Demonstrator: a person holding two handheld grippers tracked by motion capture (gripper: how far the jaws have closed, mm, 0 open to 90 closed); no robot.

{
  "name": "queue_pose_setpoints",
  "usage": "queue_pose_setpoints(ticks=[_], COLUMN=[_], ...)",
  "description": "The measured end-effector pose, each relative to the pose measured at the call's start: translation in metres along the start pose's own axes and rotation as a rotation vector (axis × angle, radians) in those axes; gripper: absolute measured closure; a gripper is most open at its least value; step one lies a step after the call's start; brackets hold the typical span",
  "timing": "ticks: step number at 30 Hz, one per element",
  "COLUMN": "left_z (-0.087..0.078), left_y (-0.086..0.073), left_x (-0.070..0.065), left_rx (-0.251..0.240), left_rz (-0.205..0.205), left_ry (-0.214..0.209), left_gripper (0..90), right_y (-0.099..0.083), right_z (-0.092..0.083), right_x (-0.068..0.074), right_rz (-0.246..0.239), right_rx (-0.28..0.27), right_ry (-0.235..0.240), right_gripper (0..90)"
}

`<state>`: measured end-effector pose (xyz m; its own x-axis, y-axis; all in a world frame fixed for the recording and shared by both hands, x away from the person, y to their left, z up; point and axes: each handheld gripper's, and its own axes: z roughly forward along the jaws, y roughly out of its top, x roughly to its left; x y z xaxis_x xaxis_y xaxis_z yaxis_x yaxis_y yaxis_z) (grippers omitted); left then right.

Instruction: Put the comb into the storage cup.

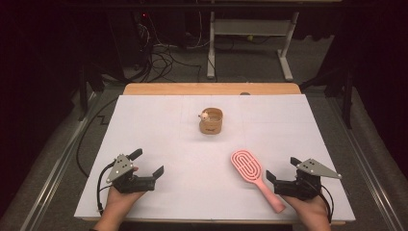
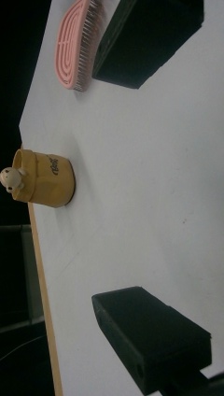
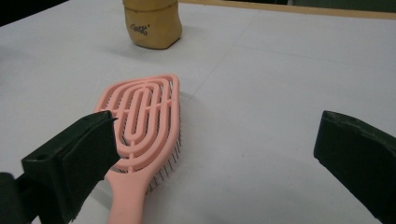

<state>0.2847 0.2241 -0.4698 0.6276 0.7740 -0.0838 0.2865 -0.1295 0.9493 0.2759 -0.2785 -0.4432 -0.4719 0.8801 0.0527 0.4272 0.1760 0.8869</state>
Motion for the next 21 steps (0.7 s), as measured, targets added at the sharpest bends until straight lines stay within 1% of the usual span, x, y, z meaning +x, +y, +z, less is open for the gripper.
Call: queue_pose_setpoints(ticks=[2, 5, 7, 10, 12, 15, 18, 21], left_z=[0.000, 0.000, 0.001, 0.002, 0.003, 0.004, 0.003, 0.003], left_y=[0.000, 0.000, 0.000, 0.000, 0.000, 0.000, 0.002, 0.003], left_x=[0.000, 0.000, 0.000, -0.001, -0.001, -0.002, -0.003, -0.003], left_rx=[0.000, -0.001, -0.002, 0.013, 0.015, 0.017, 0.008, 0.005], left_rz=[0.001, -0.002, 0.003, 0.002, -0.002, 0.007, 0.018, 0.025], left_ry=[0.000, 0.001, 0.002, 0.002, 0.003, -0.004, -0.005, -0.016], left_gripper=[0.0, 0.0, 0.0, 0.0, 0.0, 0.0, 0.0, 0.0], right_y=[0.001, 0.000, 0.000, 0.001, 0.003, 0.008, 0.014, 0.019], right_z=[0.000, 0.001, 0.002, 0.004, 0.005, 0.009, 0.014, 0.019], right_x=[0.001, 0.004, 0.006, 0.009, 0.011, 0.017, 0.020, 0.022], right_rz=[-0.013, -0.032, -0.036, -0.040, -0.032, -0.049, -0.053, -0.060], right_rx=[0.000, 0.017, 0.025, 0.043, 0.058, 0.079, 0.118, 0.164], right_ry=[-0.001, -0.005, -0.005, -0.007, -0.005, -0.008, -0.003, -0.001], right_gripper=[0.1, 0.1, 0.1, 0.1, 0.1, 0.2, 0.1, 0.2])
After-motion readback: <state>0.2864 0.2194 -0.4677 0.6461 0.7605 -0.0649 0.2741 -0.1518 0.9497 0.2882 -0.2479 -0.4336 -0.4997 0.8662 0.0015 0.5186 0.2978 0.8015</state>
